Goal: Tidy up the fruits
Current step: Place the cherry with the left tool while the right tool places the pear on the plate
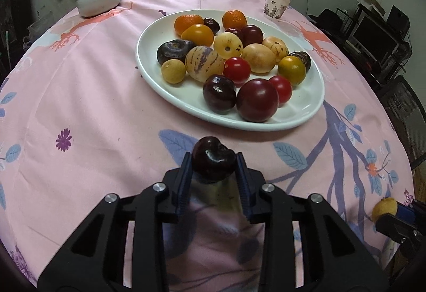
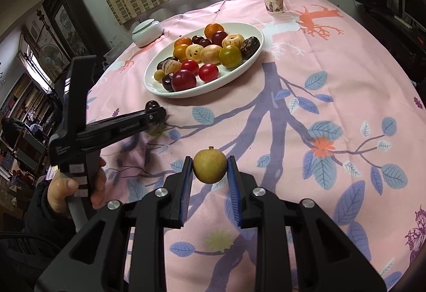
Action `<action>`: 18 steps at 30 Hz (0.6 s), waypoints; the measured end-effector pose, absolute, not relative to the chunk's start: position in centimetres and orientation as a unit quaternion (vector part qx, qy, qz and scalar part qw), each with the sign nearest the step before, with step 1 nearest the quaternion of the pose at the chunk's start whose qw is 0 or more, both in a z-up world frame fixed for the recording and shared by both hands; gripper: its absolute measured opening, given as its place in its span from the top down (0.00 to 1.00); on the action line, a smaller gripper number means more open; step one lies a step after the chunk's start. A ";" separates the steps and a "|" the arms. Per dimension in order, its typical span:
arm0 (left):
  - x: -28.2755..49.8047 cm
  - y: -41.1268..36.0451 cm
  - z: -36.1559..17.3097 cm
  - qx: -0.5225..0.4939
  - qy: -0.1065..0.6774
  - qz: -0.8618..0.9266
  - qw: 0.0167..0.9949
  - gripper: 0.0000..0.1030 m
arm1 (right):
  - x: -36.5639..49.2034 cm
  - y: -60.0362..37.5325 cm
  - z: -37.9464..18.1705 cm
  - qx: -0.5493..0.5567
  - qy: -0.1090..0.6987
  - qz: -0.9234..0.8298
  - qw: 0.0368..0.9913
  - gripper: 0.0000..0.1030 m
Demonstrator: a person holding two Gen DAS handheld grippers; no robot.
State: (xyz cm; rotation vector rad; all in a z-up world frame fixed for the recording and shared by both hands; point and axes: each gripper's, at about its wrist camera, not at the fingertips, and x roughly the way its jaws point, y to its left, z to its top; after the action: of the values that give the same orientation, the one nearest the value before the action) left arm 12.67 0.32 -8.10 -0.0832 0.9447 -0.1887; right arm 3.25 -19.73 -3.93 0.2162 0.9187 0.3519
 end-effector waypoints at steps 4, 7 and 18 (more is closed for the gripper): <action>9.9 1.0 -6.7 -0.049 0.446 -0.108 0.887 0.69 | 3.4 -18.9 -4.1 0.099 0.445 0.169 0.874 0.74; 8.0 1.7 -5.8 -0.057 0.441 -0.128 0.886 0.69 | 4.0 -18.1 -4.6 0.093 0.452 0.173 0.870 0.74; 9.3 3.9 -0.1 -0.036 0.414 -0.102 0.904 0.68 | 7.5 -16.6 -2.4 0.042 0.425 0.202 0.881 0.74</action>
State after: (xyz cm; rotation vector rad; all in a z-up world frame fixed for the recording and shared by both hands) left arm 9.28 3.85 -0.12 -0.0746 0.8555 -0.2115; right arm 7.51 -16.56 -2.36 0.0865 0.8849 0.4212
